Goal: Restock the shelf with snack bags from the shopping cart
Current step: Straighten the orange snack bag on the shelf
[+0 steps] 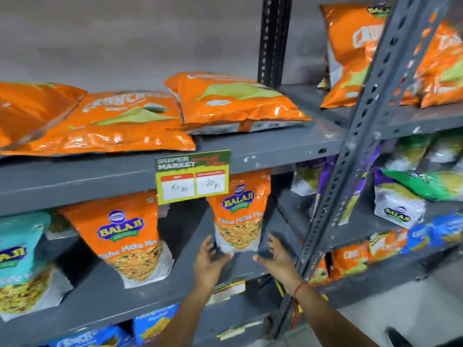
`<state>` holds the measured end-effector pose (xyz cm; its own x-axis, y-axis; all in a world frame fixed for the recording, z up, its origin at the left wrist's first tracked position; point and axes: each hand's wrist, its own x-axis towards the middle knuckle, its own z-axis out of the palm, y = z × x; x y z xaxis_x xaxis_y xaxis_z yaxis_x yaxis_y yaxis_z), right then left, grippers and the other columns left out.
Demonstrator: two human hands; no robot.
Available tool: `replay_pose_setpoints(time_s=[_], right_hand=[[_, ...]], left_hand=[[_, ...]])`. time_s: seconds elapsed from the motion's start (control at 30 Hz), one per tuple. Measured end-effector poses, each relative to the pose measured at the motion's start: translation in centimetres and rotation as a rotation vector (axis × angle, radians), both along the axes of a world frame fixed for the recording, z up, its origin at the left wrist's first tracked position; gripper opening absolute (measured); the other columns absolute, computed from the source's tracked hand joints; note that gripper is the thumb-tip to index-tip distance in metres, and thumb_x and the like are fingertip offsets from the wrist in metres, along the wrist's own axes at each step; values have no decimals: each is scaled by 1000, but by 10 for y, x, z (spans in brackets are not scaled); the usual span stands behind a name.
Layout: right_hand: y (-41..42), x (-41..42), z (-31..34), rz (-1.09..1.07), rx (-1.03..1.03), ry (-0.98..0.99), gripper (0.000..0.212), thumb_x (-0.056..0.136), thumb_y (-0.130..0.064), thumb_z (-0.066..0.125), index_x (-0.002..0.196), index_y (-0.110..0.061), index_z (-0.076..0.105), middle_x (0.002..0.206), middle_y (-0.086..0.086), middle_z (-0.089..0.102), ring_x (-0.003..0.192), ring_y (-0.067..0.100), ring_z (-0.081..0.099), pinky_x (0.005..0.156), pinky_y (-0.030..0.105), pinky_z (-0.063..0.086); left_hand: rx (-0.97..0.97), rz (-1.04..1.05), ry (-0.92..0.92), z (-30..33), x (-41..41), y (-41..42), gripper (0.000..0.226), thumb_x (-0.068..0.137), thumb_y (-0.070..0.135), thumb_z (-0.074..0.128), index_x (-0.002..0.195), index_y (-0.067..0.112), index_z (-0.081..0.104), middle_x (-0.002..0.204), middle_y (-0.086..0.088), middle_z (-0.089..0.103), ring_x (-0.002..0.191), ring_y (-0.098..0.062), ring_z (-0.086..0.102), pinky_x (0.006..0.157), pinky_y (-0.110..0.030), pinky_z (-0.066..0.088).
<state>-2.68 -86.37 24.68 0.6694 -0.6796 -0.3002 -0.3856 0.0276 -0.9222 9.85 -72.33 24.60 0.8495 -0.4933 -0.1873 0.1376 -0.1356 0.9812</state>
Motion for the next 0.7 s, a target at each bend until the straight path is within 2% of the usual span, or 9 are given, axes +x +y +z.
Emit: replay_pose_setpoints(time_s=[0.07,0.2,0.27,0.3,0.37,0.43,0.53,0.63,0.7], right_hand=[[-17,10,-6,40,-7,-10,88,81,-23,72,149,-24,17,158,4,24,144,23,25,111,41,32],[-36,27,-11,105,-38,0,81,82,-27,70,148,-23,23,151,0,37,141,20,33,109,38,33],[-36,29,-16,143,-104,-1,67,82,-30,70,140,-29,37,139,-5,51,131,17,45,98,30,42],[-34,27,-17,144,-134,-7,61,81,-29,70,135,-30,42,129,-9,57,125,14,50,90,21,44],[-31,24,-17,133,-168,-20,55,79,-26,71,128,-32,47,113,-14,61,114,8,55,75,6,41],[-30,23,-17,132,-185,-34,55,79,-25,72,127,-31,48,110,-14,62,112,8,56,74,11,42],[-29,22,-9,131,-177,-38,63,80,-21,72,135,-24,42,113,-12,55,113,9,51,86,24,38],[-21,16,-7,41,-105,-96,82,78,-19,74,145,-20,27,127,-6,48,125,12,43,95,29,37],[-4,10,-9,-68,-97,-133,87,76,-20,77,146,-20,26,142,2,45,133,19,41,102,35,40]], left_hand=[[-21,6,-8,-4,-1,-14,73,72,5,76,136,12,40,125,-3,52,112,-19,51,93,-35,44],[19,33,-50,-12,-2,-24,65,71,15,78,129,15,49,117,4,59,108,-12,55,85,-25,43],[49,62,-78,-15,-1,-25,60,70,20,79,125,16,53,114,5,62,105,-11,58,84,-23,44],[51,70,-90,-14,-1,-25,55,71,20,79,121,18,55,110,8,64,102,-7,59,85,-23,45],[50,82,-109,-12,-1,-25,50,72,18,78,117,23,56,104,15,63,98,4,57,88,-26,46],[56,85,-120,-10,-3,-24,53,73,19,77,121,21,55,107,11,64,98,3,57,88,-26,45],[66,69,-149,-8,-7,-21,61,73,23,77,128,18,53,116,6,61,107,-9,57,92,-27,44],[58,87,-163,-5,-15,-9,67,72,21,78,132,16,50,121,3,58,112,-13,55,95,-28,43],[53,101,-164,0,-20,9,68,72,22,78,133,17,49,124,1,56,116,-15,53,97,-30,42]])
